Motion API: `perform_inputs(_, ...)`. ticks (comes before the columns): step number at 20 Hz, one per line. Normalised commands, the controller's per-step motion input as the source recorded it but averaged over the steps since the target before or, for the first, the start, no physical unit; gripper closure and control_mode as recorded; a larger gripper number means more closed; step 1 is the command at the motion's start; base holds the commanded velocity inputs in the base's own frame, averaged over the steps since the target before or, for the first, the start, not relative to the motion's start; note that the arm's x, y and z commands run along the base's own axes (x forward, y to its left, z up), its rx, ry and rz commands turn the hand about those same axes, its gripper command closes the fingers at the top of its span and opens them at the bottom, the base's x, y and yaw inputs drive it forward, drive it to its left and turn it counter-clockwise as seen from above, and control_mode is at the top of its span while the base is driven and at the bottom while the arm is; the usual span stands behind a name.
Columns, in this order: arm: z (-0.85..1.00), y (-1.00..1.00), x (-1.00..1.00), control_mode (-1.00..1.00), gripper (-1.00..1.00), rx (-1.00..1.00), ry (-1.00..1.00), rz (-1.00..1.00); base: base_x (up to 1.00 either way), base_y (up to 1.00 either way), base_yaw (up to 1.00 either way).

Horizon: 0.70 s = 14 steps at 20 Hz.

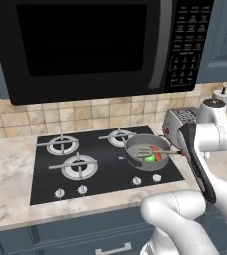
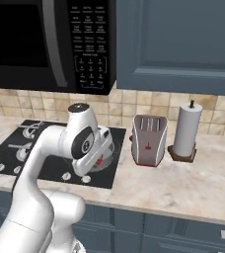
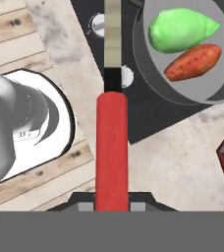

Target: Put the corn and sweet potato in the pot. Retrieve the spatula and lightly stir the vegetables in the pot.

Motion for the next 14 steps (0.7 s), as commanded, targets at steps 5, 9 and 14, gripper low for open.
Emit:
perform_inputs(5,0.00,0.00,0.20,-1.00,1.00,-0.01,0.02,0.01,0.00,0.00,0.00)
perform_inputs(9,0.01,-0.01,0.41,-1.00,1.00,-0.04,0.14,-0.07,0.00,0.00,0.00)
perform_inputs(14,0.12,-0.29,0.31,-1.00,1.00,-0.05,0.25,-0.13,0.00,0.00,0.00)
